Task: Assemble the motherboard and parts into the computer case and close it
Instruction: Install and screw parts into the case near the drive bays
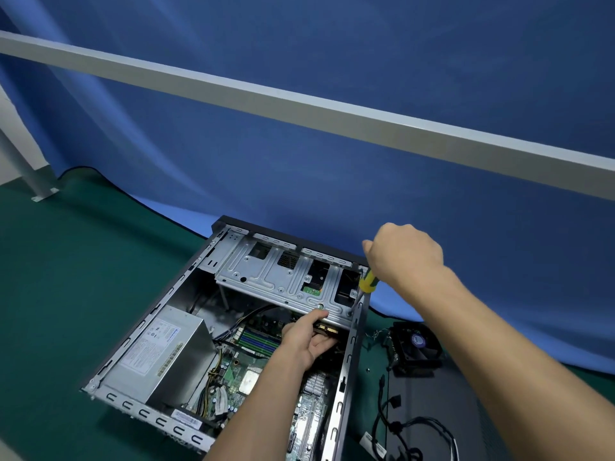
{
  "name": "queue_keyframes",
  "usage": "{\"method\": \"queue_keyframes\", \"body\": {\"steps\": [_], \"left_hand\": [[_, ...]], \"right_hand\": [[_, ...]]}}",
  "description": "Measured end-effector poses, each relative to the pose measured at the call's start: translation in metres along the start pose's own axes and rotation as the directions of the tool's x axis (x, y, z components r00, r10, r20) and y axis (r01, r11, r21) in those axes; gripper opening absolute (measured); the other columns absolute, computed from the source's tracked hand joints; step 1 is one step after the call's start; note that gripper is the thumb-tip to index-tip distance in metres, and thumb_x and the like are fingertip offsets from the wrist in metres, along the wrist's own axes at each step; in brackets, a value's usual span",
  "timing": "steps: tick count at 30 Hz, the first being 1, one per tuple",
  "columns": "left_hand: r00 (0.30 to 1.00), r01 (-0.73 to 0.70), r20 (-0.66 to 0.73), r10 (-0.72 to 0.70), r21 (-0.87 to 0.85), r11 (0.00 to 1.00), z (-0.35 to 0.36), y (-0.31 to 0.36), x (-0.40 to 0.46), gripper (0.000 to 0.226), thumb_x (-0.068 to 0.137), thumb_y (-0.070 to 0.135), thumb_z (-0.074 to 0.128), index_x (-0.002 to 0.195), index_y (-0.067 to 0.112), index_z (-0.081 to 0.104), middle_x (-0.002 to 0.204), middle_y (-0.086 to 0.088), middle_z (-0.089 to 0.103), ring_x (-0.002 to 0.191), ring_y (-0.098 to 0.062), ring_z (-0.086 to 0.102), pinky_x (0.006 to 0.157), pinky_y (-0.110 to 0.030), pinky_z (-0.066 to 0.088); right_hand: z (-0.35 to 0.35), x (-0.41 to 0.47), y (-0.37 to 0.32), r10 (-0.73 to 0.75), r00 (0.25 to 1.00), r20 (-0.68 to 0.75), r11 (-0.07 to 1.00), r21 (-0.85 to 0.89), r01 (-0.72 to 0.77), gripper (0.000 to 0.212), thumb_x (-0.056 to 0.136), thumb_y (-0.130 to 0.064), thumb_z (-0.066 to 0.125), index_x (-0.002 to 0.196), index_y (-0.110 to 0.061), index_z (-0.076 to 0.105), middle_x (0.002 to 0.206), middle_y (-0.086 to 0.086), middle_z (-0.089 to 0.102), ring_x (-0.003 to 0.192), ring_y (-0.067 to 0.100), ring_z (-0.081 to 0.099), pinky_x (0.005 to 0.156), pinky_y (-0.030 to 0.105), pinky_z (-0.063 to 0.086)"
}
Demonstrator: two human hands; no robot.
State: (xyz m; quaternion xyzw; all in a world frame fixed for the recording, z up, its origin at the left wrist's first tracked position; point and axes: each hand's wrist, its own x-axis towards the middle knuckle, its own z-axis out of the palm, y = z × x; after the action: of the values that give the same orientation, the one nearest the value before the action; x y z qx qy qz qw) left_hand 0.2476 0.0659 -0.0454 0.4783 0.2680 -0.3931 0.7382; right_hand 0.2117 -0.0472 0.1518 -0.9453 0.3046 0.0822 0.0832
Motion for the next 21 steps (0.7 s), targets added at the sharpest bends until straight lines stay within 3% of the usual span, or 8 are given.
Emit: {"method": "queue_keyframes", "body": {"steps": [3, 5, 8, 12, 14, 15, 18, 21], "left_hand": [[1.0, 0.002, 0.013, -0.002, -0.001, 1.0, 0.0, 0.0, 0.0, 0.062, 0.077, 0.003, 0.073, 0.13, -0.001, 0.042, 0.123, -0.024, 0.051, 0.099, -0.035, 0.061, 0.06, -0.04, 0.056], [1.0, -0.007, 0.014, 0.007, 0.003, 1.0, -0.001, 0.0, 0.002, 0.061, 0.077, 0.002, 0.073, 0.13, -0.002, 0.042, 0.113, -0.021, 0.046, 0.085, -0.03, 0.058, 0.058, -0.039, 0.055], [1.0, -0.013, 0.019, 0.012, 0.011, 1.0, -0.001, 0.0, 0.003, 0.061, 0.077, 0.002, 0.073, 0.13, -0.003, 0.042, 0.109, -0.024, 0.048, 0.079, -0.029, 0.058, 0.056, -0.04, 0.056], [0.999, -0.02, 0.031, 0.02, -0.003, 1.0, -0.002, 0.0, 0.003, 0.059, 0.078, 0.0, 0.071, 0.13, -0.005, 0.043, 0.111, -0.029, 0.06, 0.08, -0.033, 0.065, 0.058, -0.042, 0.057], [0.999, -0.024, 0.03, 0.025, -0.002, 1.0, -0.002, -0.001, 0.004, 0.059, 0.079, 0.0, 0.071, 0.131, -0.006, 0.042, 0.116, -0.03, 0.059, 0.084, -0.035, 0.065, 0.061, -0.042, 0.056], [0.999, -0.024, 0.03, 0.024, -0.001, 1.0, -0.002, -0.001, 0.004, 0.059, 0.079, 0.0, 0.07, 0.131, -0.006, 0.042, 0.113, -0.029, 0.06, 0.081, -0.034, 0.065, 0.061, -0.043, 0.056], [1.0, -0.02, 0.019, 0.02, 0.007, 1.0, -0.002, -0.001, 0.004, 0.053, 0.08, 0.0, 0.069, 0.126, -0.006, 0.044, 0.079, -0.021, 0.06, 0.055, -0.024, 0.057, 0.052, -0.04, 0.058], [0.999, -0.027, 0.018, 0.027, 0.016, 1.0, -0.003, -0.001, 0.005, 0.055, 0.079, 0.0, 0.07, 0.127, -0.006, 0.044, 0.082, -0.023, 0.062, 0.065, -0.029, 0.062, 0.05, -0.039, 0.058]], "right_hand": [[-0.005, 0.001, 0.0, -0.053, 0.987, 0.15, 0.995, 0.094, 0.039, 0.015, 0.092, -0.017, 0.048, 0.102, -0.013, 0.037, 0.087, 0.01, 0.058, 0.07, 0.026, 0.056, 0.06, 0.03, 0.045], [-0.002, -0.001, 0.002, -0.056, 0.996, 0.076, 0.998, 0.042, 0.053, 0.006, 0.091, -0.011, 0.047, 0.087, -0.01, 0.043, 0.073, 0.008, 0.055, 0.059, 0.022, 0.051, 0.051, 0.027, 0.039], [0.001, -0.002, 0.003, -0.044, 0.999, 0.0, 0.998, -0.043, 0.044, 0.027, 0.095, -0.02, 0.049, 0.072, -0.01, 0.039, 0.067, 0.004, 0.047, 0.055, 0.019, 0.043, 0.046, 0.025, 0.028], [-0.001, -0.002, -0.005, -0.122, 0.982, 0.147, 0.988, 0.114, 0.106, 0.018, 0.091, -0.014, 0.049, 0.104, -0.014, 0.036, 0.09, 0.008, 0.055, 0.067, 0.026, 0.055, 0.058, 0.03, 0.045], [0.003, -0.003, -0.007, -0.1, 0.995, 0.013, 0.993, 0.062, 0.099, 0.009, 0.094, -0.014, 0.048, 0.091, -0.01, 0.04, 0.082, 0.007, 0.052, 0.072, 0.028, 0.051, 0.05, 0.027, 0.035], [0.004, -0.003, -0.007, -0.082, 0.996, -0.043, 0.997, 0.012, 0.082, 0.017, 0.095, -0.015, 0.048, 0.082, -0.009, 0.04, 0.075, 0.006, 0.049, 0.072, 0.028, 0.048, 0.047, 0.026, 0.029], [-0.002, -0.001, -0.011, -0.087, 0.994, 0.064, 0.996, 0.033, 0.085, 0.014, 0.092, -0.015, 0.049, 0.085, -0.011, 0.037, 0.069, 0.004, 0.051, 0.062, 0.023, 0.05, 0.05, 0.025, 0.035], [-0.002, 0.0, -0.01, -0.077, 0.994, 0.081, 0.997, 0.033, 0.074, 0.013, 0.087, -0.007, 0.048, 0.077, -0.01, 0.041, 0.063, 0.005, 0.054, 0.054, 0.019, 0.048, 0.049, 0.024, 0.036]]}}
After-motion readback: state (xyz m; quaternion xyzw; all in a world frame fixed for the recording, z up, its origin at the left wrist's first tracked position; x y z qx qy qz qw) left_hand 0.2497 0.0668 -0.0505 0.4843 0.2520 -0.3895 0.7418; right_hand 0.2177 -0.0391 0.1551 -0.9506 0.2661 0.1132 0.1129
